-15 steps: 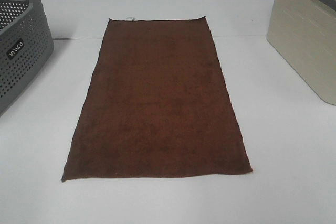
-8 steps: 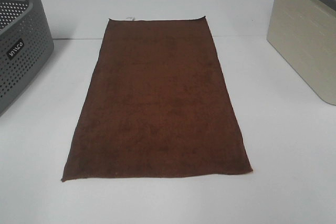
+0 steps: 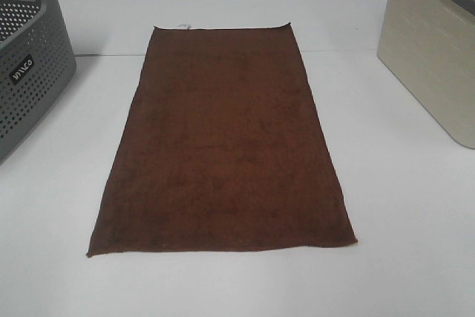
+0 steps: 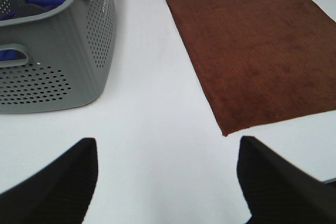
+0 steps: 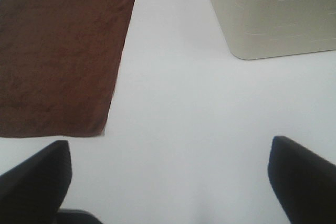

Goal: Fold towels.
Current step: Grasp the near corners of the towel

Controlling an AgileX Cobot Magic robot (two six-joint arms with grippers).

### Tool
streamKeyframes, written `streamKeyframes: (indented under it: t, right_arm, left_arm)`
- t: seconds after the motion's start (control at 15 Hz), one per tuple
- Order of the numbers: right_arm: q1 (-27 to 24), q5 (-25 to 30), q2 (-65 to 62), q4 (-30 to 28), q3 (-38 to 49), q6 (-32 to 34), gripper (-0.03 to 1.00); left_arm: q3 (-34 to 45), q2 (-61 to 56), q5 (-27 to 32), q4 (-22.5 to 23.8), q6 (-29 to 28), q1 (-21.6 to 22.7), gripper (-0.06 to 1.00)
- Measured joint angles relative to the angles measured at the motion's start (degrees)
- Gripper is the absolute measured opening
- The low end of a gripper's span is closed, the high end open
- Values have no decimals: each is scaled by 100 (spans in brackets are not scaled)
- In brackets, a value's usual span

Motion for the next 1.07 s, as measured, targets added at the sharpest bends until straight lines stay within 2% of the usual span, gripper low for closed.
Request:
streamKeyframes:
  t: [1.07]
  right_arm:
    - [0,0,0,0,0,0,95]
  left_arm:
    - [0,0,0,0,0,0,71]
